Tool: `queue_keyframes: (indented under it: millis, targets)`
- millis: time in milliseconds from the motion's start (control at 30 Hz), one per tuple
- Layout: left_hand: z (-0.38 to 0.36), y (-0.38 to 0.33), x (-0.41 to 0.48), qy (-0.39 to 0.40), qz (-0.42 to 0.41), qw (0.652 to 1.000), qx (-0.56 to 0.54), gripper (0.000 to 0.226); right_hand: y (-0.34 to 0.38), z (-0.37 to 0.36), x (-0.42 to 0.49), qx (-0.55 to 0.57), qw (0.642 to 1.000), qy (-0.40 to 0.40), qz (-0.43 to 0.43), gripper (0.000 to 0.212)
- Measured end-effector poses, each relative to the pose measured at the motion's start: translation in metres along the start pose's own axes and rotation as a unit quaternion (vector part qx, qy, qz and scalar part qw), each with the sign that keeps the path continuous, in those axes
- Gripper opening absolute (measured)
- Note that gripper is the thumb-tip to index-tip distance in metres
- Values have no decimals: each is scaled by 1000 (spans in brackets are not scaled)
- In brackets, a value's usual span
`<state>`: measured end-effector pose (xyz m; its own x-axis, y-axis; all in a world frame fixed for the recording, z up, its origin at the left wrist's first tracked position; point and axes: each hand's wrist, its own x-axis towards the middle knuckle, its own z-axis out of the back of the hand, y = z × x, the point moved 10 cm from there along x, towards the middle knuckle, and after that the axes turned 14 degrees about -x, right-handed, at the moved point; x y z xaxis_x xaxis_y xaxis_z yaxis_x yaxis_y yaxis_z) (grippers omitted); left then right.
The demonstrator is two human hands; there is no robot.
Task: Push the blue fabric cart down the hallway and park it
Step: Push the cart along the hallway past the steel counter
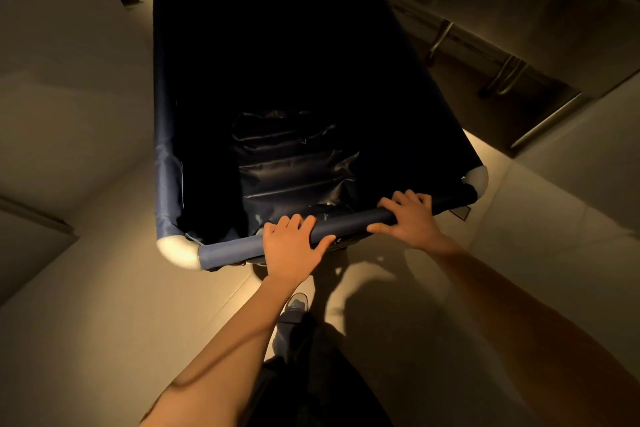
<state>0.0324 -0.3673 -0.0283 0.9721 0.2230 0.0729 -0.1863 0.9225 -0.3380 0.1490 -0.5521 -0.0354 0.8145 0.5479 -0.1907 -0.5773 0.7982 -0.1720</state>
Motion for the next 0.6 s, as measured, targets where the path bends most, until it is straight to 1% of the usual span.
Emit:
queue_keyframes:
  millis: [267, 367, 600]
  targets:
    - [-5, -1, -25, 18, -10, 1000, -17, 67, 7, -7, -36, 5, 1000, 17, -18, 59]
    - [-2, 2, -21, 9, -15, 1000, -19, 69, 9, -5, -34, 1, 1000, 16, -23, 59]
    - [-4, 5, 5, 0, -26, 1000, -12, 67, 2, -2, -9, -7, 1000, 2, -25, 59]
